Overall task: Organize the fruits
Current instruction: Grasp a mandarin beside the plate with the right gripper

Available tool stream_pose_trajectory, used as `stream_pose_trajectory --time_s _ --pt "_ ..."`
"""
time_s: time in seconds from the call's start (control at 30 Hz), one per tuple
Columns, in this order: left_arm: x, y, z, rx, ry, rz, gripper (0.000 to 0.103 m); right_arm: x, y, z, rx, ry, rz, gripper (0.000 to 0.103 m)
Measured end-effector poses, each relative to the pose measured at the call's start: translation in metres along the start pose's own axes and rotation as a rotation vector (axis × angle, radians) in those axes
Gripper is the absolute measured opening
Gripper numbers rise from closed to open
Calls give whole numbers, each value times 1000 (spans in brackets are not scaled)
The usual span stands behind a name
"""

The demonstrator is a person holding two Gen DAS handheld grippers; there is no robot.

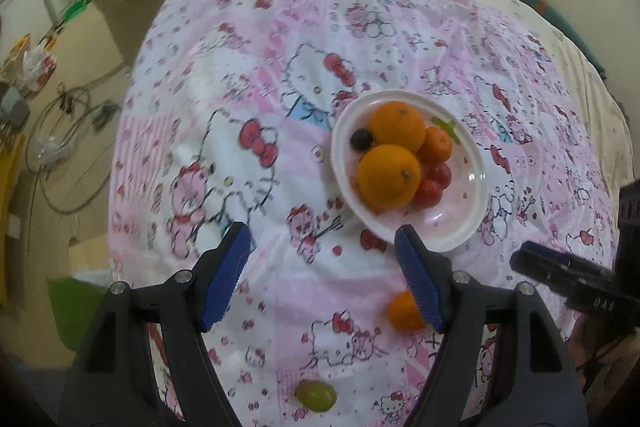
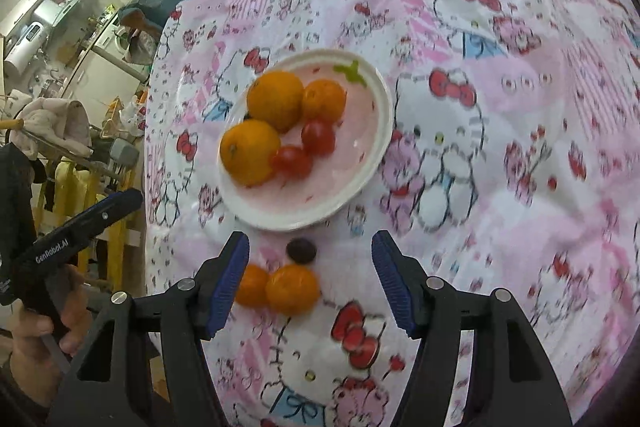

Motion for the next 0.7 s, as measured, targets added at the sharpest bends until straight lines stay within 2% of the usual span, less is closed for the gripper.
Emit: stream_pose_trajectory --time_s 0.2,0.33,0.53,0.7 --pt "-3 14 -7 -110 -25 -9 72 8 0 -18 39 38 16 67" --pt "-2 18 -2 -119 -40 12 72 20 2 -20 70 81 46 67" --pt "4 16 -3 -136 -26 -9 72 44 18 -33 90 178 102 67" --pt "8 11 -5 -121 -11 -12 72 63 20 -47 113 241 87 57"
Point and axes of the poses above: each gripper's, at about its wrist camera, not at the fingertips, and x roughly the way its jaws point, y to its left, z to its top, the point moved 10 cm from there along x, roughly the way its jaws point, and after that the axes turned 15 degrees about -z, right-handed, at the moved point
